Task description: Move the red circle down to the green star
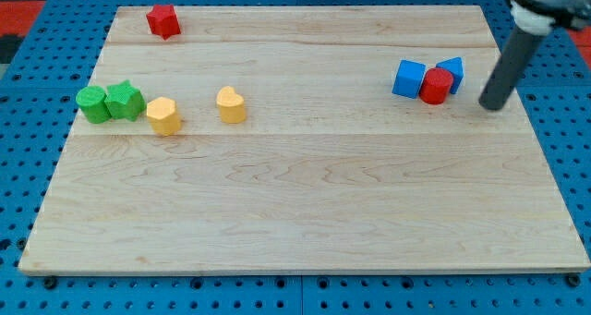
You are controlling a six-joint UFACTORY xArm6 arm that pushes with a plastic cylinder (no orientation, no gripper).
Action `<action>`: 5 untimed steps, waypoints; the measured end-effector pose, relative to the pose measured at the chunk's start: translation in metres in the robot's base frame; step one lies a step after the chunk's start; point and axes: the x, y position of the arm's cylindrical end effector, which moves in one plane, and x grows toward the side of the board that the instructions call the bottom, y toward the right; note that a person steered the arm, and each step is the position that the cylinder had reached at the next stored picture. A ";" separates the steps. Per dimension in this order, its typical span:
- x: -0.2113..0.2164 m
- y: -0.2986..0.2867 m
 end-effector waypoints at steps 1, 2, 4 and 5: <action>-0.040 -0.075; -0.085 -0.130; -0.061 -0.064; -0.114 -0.034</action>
